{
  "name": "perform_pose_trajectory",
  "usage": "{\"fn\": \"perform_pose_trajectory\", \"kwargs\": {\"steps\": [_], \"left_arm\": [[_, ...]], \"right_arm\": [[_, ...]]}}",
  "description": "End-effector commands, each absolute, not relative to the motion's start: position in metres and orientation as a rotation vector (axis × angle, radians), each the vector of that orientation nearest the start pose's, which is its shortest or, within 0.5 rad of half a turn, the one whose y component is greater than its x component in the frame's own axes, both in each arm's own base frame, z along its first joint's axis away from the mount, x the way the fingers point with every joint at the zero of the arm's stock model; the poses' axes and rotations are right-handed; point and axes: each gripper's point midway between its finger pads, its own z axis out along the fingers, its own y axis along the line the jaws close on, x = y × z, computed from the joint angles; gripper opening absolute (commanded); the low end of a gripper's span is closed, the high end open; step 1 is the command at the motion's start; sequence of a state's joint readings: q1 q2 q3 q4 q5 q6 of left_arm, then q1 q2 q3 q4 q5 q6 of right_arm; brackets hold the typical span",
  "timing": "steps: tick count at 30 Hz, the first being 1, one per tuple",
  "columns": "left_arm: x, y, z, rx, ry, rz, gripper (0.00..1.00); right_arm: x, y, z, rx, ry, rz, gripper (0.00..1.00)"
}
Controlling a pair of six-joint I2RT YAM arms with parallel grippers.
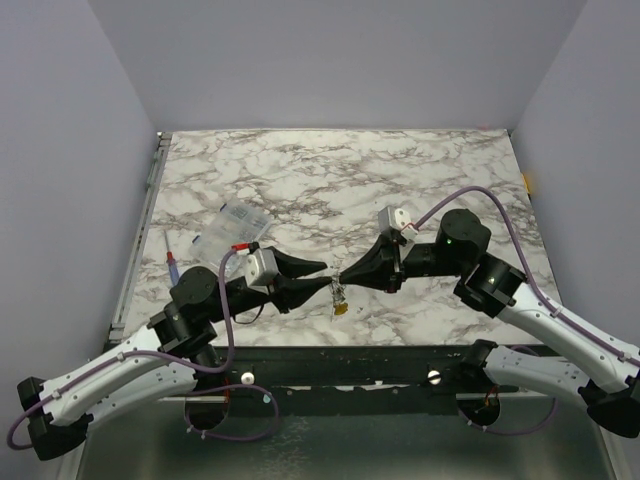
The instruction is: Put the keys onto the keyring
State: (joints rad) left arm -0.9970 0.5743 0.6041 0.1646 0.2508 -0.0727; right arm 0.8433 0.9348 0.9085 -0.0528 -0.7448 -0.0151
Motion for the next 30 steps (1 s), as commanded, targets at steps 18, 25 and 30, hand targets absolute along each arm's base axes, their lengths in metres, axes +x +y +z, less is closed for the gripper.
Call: {"fn": "perform_pose_trajectory", "kwargs": {"steps": [18, 25, 30], "left_arm": [[0.102, -0.287, 0.323, 0.924, 1.168, -1.176, 0.09], [0.103, -0.286, 0.325, 0.917, 1.172, -1.177, 0.0], [0.111, -0.283, 0.323, 0.906, 1.208, -1.117, 0.0]], "right_arm": [[0.104, 0.311, 0.345, -1.239, 1.166, 1.295, 0.01], [0.103, 0.31, 0.344, -1.23, 1.175, 1.302, 0.01], [0.11, 0.308, 0.343, -1.189, 1.215, 1.272, 0.25]]}}
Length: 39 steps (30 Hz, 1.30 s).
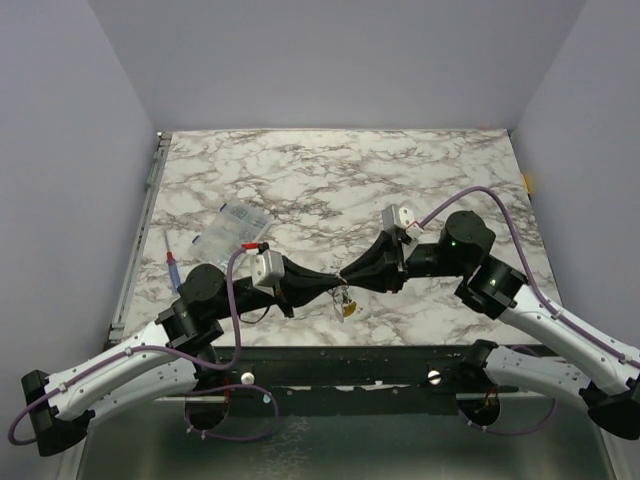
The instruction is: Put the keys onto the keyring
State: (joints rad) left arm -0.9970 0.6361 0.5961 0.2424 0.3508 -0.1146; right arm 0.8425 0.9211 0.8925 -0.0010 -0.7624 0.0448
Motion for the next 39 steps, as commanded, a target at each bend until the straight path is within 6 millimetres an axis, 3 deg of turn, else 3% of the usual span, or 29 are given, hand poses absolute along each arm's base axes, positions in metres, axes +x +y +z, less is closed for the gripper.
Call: {"fn": "perform_pose_trajectory", "kwargs": {"steps": [1, 3, 5, 13, 17, 22, 26, 30, 33, 39], "left_arm": [[0.112, -0.282, 0.323, 0.907, 1.213, -1.104, 0.0], [0.115, -0.28, 0.324, 0.91, 1.22, -1.079, 0.0], [0.117, -0.279, 0.323, 0.92, 1.23, -1.055, 0.0], [0.127, -0.277, 0.312, 0.999, 1.262, -0.931, 0.0], [0.134, -0.274, 0.305, 1.035, 1.258, -0.853, 0.0], [0.148, -0.266, 0.284, 1.073, 1.262, -0.713, 0.0], [0.154, -0.262, 0.26, 1.129, 1.273, -0.63, 0.0], [0.163, -0.256, 0.248, 1.115, 1.274, -0.56, 0.0], [0.169, -0.25, 0.249, 1.071, 1.267, -0.522, 0.0], [0.161, -0.248, 0.247, 1.033, 1.235, -0.575, 0.0]], "right_arm": [[0.111, 0.308, 0.342, -1.184, 1.218, 1.267, 0.35], [0.111, 0.307, 0.342, -1.18, 1.226, 1.26, 0.5], [0.113, 0.306, 0.341, -1.178, 1.235, 1.249, 0.56], [0.121, 0.3, 0.332, -1.172, 1.314, 1.173, 0.59], [0.16, 0.289, 0.326, -0.992, 1.412, 0.983, 0.59], [0.226, 0.25, 0.306, -0.564, 1.601, 0.688, 0.59], [0.26, 0.221, 0.27, -0.347, 1.749, 0.468, 0.67], [0.294, 0.197, 0.201, -0.235, 2.089, 0.178, 0.7], [0.308, 0.194, 0.151, -0.196, 2.304, 0.161, 0.72], [0.343, 0.184, 0.112, -0.044, 2.388, 0.132, 0.67]]}}
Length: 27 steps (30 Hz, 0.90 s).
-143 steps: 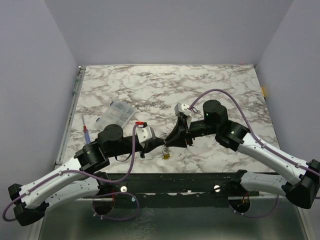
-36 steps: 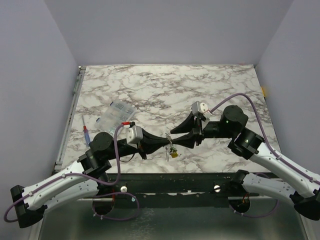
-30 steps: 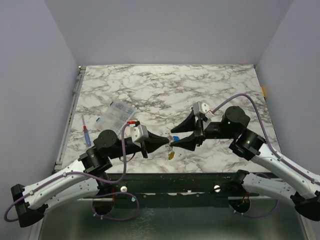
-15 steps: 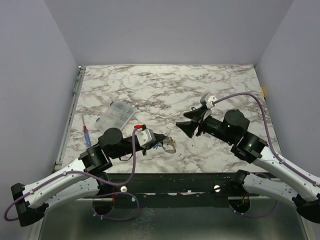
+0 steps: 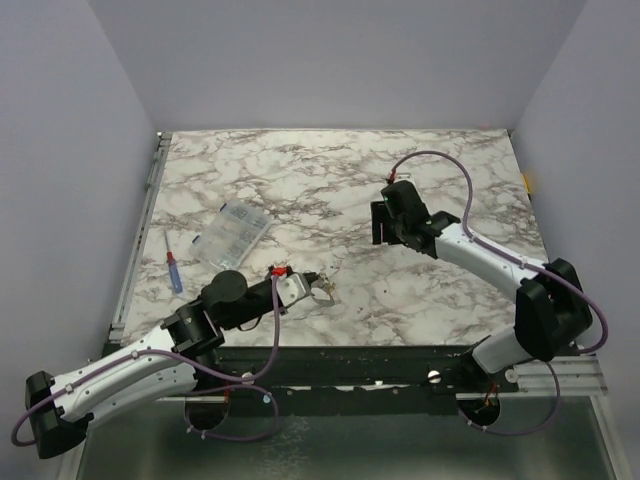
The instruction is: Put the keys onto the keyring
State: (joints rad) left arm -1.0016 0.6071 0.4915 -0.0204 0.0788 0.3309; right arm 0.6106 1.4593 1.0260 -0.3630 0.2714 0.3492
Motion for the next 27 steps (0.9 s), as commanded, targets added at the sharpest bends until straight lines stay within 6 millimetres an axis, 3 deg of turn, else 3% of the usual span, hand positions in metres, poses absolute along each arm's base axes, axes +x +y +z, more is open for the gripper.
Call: {"fn": "perform_pose_trajectory", "kwargs": {"steps": [1, 5, 12, 22, 27], "left_arm": [[0.159, -0.249, 0.244, 1.044, 1.228, -0.584, 0.0], [0.15, -0.255, 0.231, 1.107, 1.192, -0.613, 0.0], [0.144, -0.259, 0.222, 1.146, 1.174, -0.634, 0.0], [0.141, -0.265, 0.211, 1.18, 1.196, -0.659, 0.0], [0.141, -0.265, 0.211, 1.183, 1.196, -0.664, 0.0]], "right_arm": [[0.349, 0.182, 0.106, -0.029, 2.398, 0.123, 0.66], [0.365, 0.174, 0.086, 0.035, 2.423, 0.068, 0.64], [0.385, 0.166, 0.07, 0.147, 2.425, 0.027, 0.58], [0.399, 0.159, 0.064, 0.183, 2.409, -0.014, 0.45], [0.408, 0.155, 0.064, 0.183, 2.401, -0.045, 0.44]]}}
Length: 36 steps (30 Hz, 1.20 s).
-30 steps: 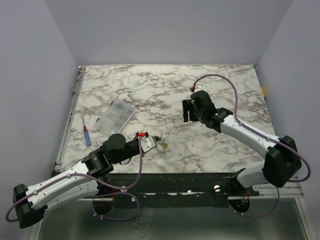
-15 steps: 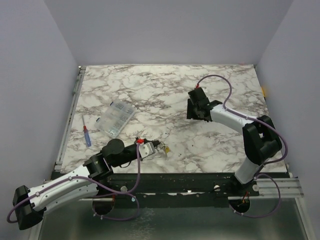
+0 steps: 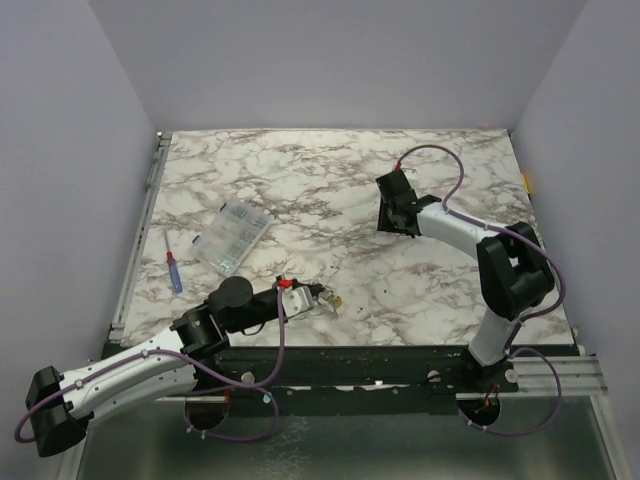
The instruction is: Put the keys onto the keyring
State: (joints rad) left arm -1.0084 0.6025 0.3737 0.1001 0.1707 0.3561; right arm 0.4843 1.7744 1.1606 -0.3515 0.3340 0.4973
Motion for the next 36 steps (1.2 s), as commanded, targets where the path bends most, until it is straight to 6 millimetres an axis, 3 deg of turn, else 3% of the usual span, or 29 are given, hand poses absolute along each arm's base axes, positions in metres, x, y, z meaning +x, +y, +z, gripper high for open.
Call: {"fn": "perform_pose_trajectory", "kwargs": {"steps": [1, 19, 36], "left_arm": [[0.14, -0.265, 0.211, 1.183, 1.195, -0.664, 0.0], [0.138, -0.264, 0.215, 1.176, 1.177, -0.669, 0.0], [0.136, -0.261, 0.221, 1.162, 1.161, -0.669, 0.0]], "right_arm": [[0.41, 0.153, 0.063, 0.188, 2.399, -0.059, 0.44], [0.447, 0.139, 0.043, 0.221, 2.435, -0.204, 0.47], [0.427, 0.134, 0.018, 0.241, 2.509, -0.231, 0.45]]}}
